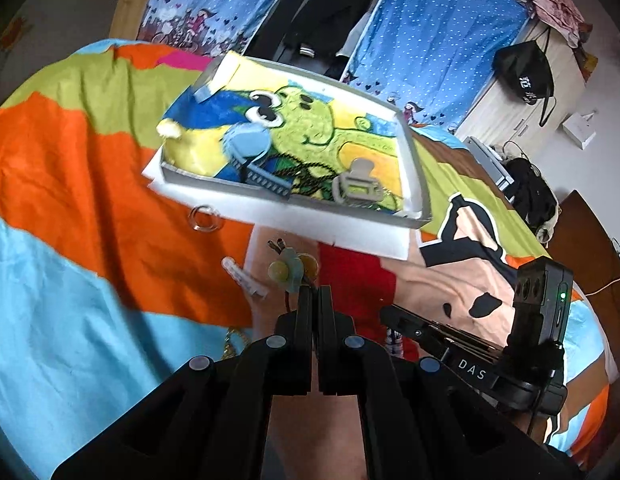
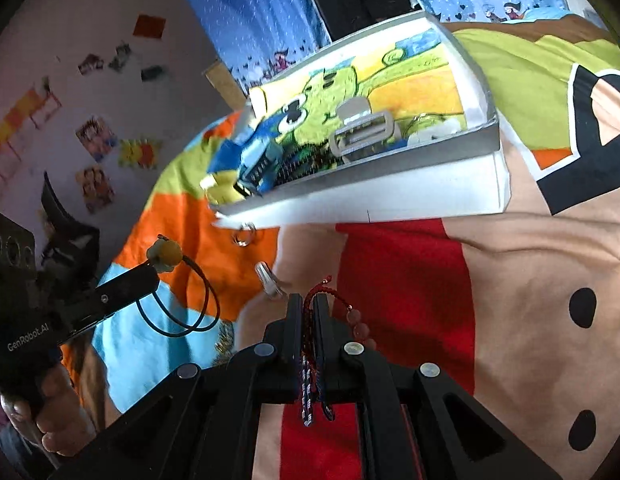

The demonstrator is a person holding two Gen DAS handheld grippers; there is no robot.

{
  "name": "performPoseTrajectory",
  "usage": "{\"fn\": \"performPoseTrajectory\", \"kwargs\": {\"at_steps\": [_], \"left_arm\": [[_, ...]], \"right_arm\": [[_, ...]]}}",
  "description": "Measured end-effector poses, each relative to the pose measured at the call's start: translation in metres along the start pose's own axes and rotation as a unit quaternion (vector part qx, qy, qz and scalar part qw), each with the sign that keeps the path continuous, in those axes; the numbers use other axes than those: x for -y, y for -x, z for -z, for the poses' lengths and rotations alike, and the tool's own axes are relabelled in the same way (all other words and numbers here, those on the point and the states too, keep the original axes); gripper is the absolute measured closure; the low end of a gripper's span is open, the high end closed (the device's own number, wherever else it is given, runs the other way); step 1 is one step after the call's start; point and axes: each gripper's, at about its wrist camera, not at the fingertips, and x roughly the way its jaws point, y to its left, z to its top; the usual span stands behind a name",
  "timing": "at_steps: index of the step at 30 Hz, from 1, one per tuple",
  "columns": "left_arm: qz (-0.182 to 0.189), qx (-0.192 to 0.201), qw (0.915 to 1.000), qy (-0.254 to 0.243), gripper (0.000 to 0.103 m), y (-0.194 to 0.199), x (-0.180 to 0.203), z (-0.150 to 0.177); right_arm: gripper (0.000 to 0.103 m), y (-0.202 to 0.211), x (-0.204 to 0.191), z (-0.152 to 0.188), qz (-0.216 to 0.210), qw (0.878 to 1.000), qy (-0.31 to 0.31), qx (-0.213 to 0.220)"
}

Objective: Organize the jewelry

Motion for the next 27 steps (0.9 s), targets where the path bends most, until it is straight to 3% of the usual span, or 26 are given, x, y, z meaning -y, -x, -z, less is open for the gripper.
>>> {"fn": "performPoseTrajectory", "kwargs": {"at_steps": [4,6,7,18,27], "left_arm": [[0.004,0.001,0.9998,0.018,0.103,0.002,-0.012,0.009],[0.003,-0.006,0.9997,0.023,0.103,0.002,-0.015,0.014],[0.002,-0.010,0.9997,0.024,0.103,0.001,-0.016,0.015],[0.004,-0.041,0.9990,0.016,0.103,-0.017,-0.010,0.029],[0.003,-0.047,0.9988,0.014,0.103,-0.022,-0.010,0.033]], "right_arm": [[0.091,-0.004,0.007,0.008,0.027,0.999,-0.001,-0.029],[0.070,-0.003,0.010,0.013,0.034,0.999,-0.005,-0.038],[0.069,0.001,0.011,0.015,0.037,0.999,-0.004,-0.038],[0.069,0.001,0.013,0.021,0.054,0.998,0.000,-0.041],[0.071,-0.018,0.038,0.015,0.029,0.995,-0.079,-0.055]]}}
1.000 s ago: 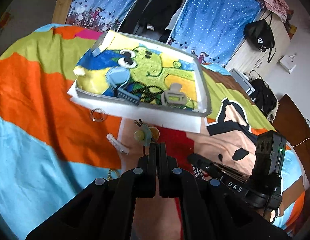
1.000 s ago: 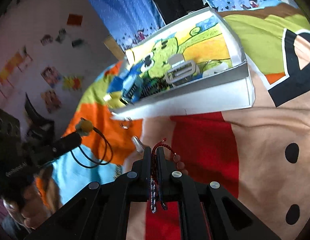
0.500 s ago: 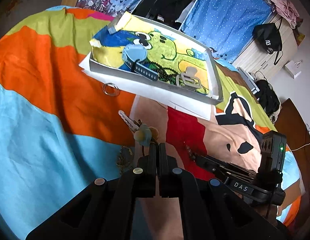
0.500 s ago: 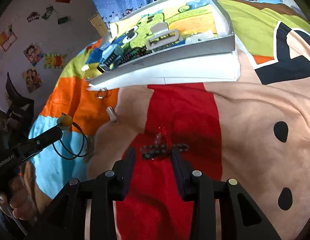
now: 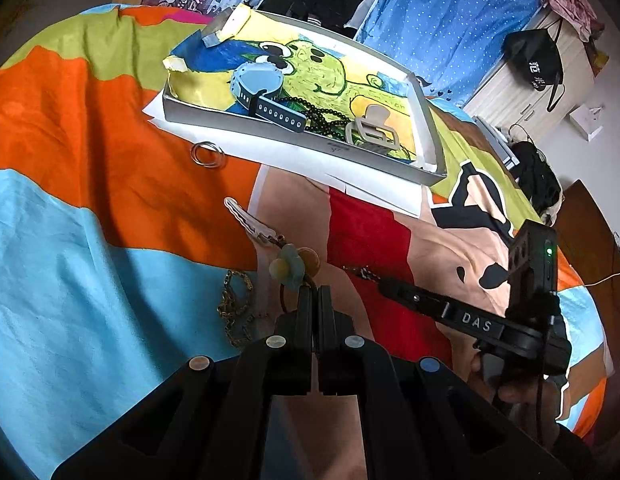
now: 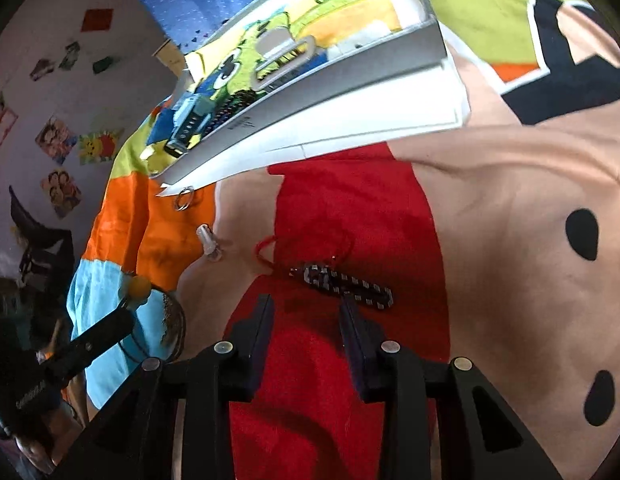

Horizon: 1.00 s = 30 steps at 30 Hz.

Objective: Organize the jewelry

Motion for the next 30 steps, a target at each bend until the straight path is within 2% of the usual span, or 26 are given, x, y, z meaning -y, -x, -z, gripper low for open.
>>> {"fn": "performPoseTrajectory", "kwargs": {"at_steps": [2,6,11,14,17,21,22,24,26,30], "left_arm": [[0.000,-0.002,1.0000,0.002,0.103,-0.002,-0.002,0.000],[-0.001,-0.008,0.9999,0.009,0.103,-0.008,-0.007,0.001],[0.000,-0.017,0.9996,0.022,0.103,-0.016,-0.013,0.000],[-0.002,-0.018,0.9996,0.023,0.103,-0.019,-0.017,-0.002],[-0.004,-0.019,0.9994,0.027,0.103,-0.025,-0.020,-0.004],[-0.005,-0.021,0.9992,0.033,0.103,-0.031,-0.025,-0.007],[-0.006,-0.021,0.9992,0.035,0.103,-0.032,-0.027,-0.008],[-0.005,-0.019,0.9991,0.037,0.103,-0.032,-0.029,-0.008],[-0.004,-0.017,0.9992,0.036,0.103,-0.030,-0.029,-0.008],[-0.008,0.003,0.9998,0.018,0.103,-0.020,-0.019,-0.011]], "right_arm": [[0.071,-0.003,0.001,-0.002,-0.001,1.000,-0.006,-0.001],[0.071,-0.008,-0.010,-0.001,0.062,0.997,0.048,0.002],[0.071,-0.024,-0.019,-0.006,0.095,0.991,0.095,-0.004],[0.071,-0.032,-0.019,-0.011,0.103,0.989,0.102,-0.006],[0.071,-0.038,-0.011,-0.018,0.086,0.993,0.084,-0.007],[0.071,-0.048,-0.017,-0.025,0.099,0.990,0.105,0.001],[0.072,-0.052,-0.019,-0.027,0.105,0.988,0.115,0.002],[0.087,-0.057,-0.022,-0.028,0.118,0.984,0.130,0.006],[0.096,-0.059,-0.023,-0.030,0.121,0.983,0.135,0.010],[0.099,-0.050,-0.026,-0.031,0.109,0.984,0.135,0.033]]}}
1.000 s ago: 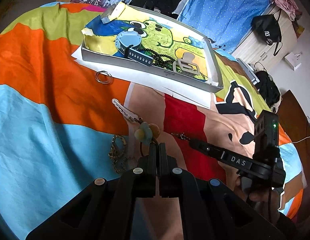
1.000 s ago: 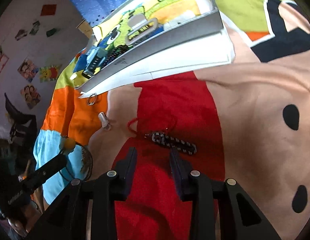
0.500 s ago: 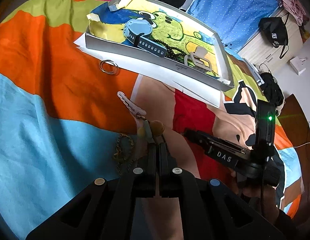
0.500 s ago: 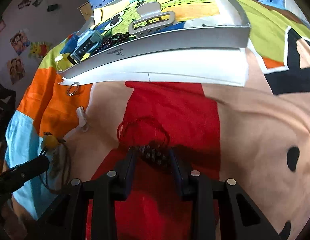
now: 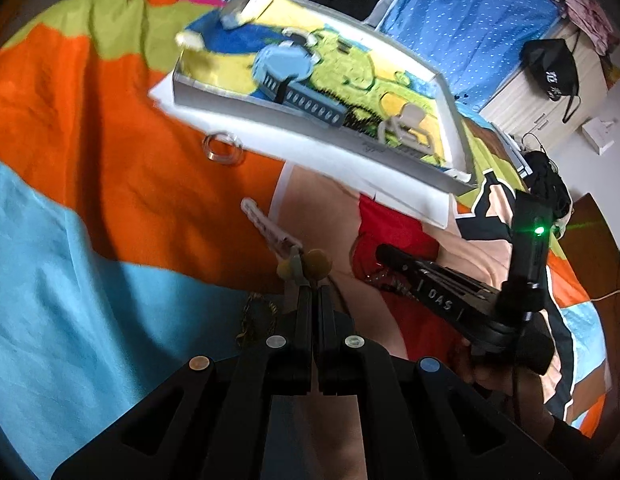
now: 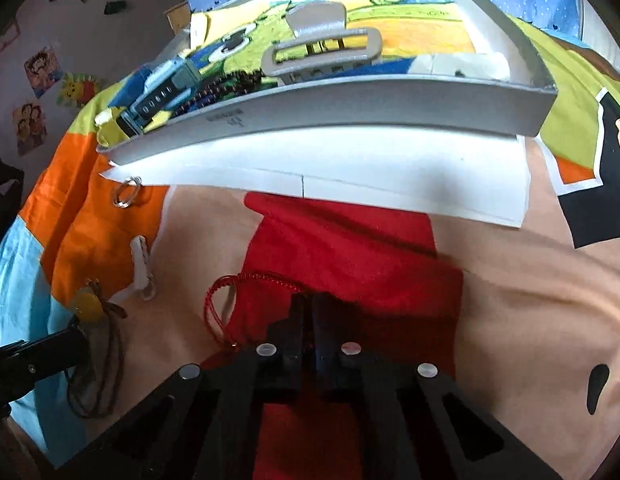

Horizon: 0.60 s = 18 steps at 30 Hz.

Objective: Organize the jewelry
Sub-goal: 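Carry the earrings and bead chain into the white tray and open both tools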

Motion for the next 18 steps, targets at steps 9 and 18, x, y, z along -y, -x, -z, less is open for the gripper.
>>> {"fn": "performPoseTrajectory", "kwargs": {"at_steps": [9,18], "left_arm": [[0.011,0.057,0.9977,-0.036,0.103,0.034,0.033,-0.035],[0.010,0.111,0.9911,-0.074,0.103,0.023,0.076,-0.110]], "right_arm": [[0.100,0.082,-0.007,-0.026,-0.061,0.987,-0.006,0.146],[0.100,0.098,0.019,-0.070,-0.062,0.973,-0.025,0.219]]}}
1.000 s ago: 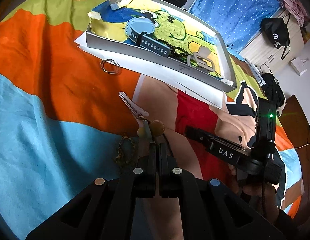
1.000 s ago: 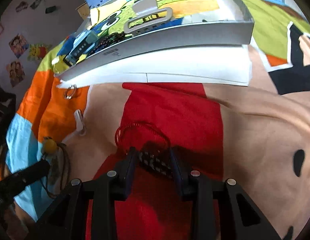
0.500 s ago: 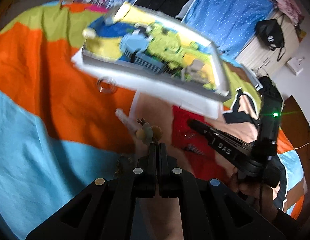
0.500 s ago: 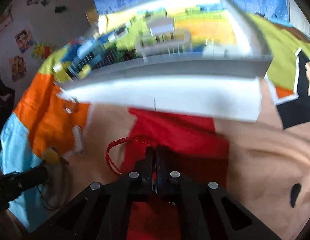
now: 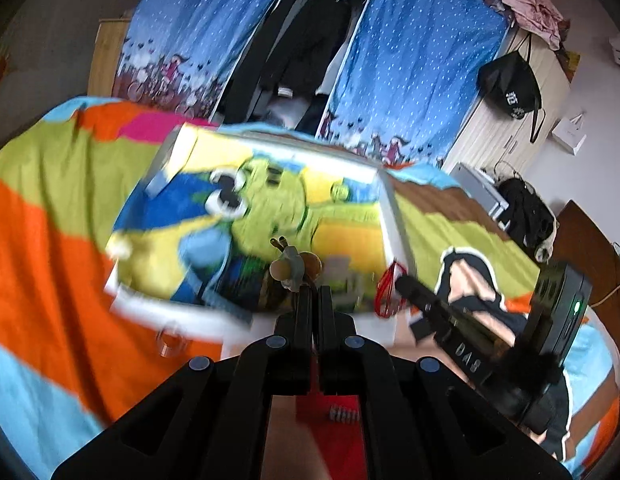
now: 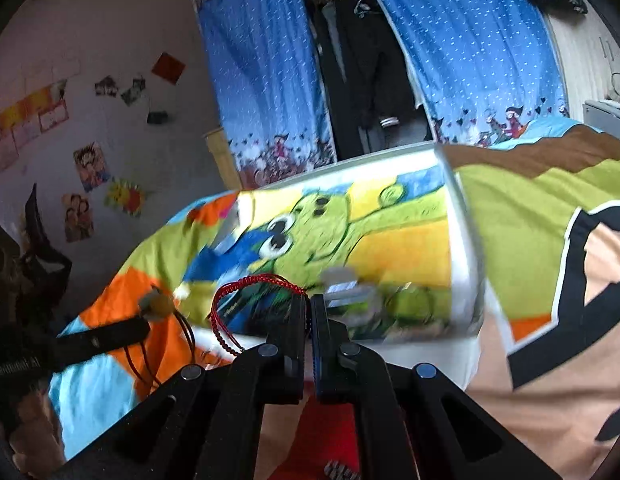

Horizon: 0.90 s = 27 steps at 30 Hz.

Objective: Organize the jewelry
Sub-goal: 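Carry the earrings and bead chain into the white tray and open both tools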

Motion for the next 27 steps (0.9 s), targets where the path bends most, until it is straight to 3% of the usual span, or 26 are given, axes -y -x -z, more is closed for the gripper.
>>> {"fn": "performPoseTrajectory", "kwargs": {"at_steps": [5,10,17,18,20,22,27], "left_arm": [[-0.010,0.000,0.9999,0.001,0.103,-0.050,-0.006,-0.018],[-0.037,-0.035,0.9985,0.021,0.103,-0.100,-0.022,-0.010],[-0.081,-0.065,0.9944,0.019,0.102,-0.117,-0.030,0.008],[-0.084,-0.065,0.9942,0.018,0.098,-0.115,-0.030,0.008],[-0.092,-0.054,0.9942,0.016,0.082,-0.107,-0.027,0.007],[-0.095,-0.040,0.9945,0.017,0.051,-0.095,-0.023,0.006],[-0.120,-0.013,0.9927,0.008,0.047,-0.061,-0.010,0.000]], "right_arm": [[0.100,-0.016,0.031,-0.008,0.039,0.999,-0.016,0.004],[0.100,-0.033,0.057,0.000,0.087,0.996,-0.028,-0.018],[0.097,-0.043,0.063,0.007,0.119,0.992,-0.014,-0.041],[0.097,-0.043,0.062,0.008,0.121,0.992,-0.011,-0.044],[0.092,-0.040,0.061,0.007,0.122,0.992,-0.007,-0.043],[0.082,-0.035,0.058,0.005,0.122,0.992,-0.003,-0.038],[0.057,-0.009,0.051,-0.003,0.122,0.992,0.010,-0.007]]}}
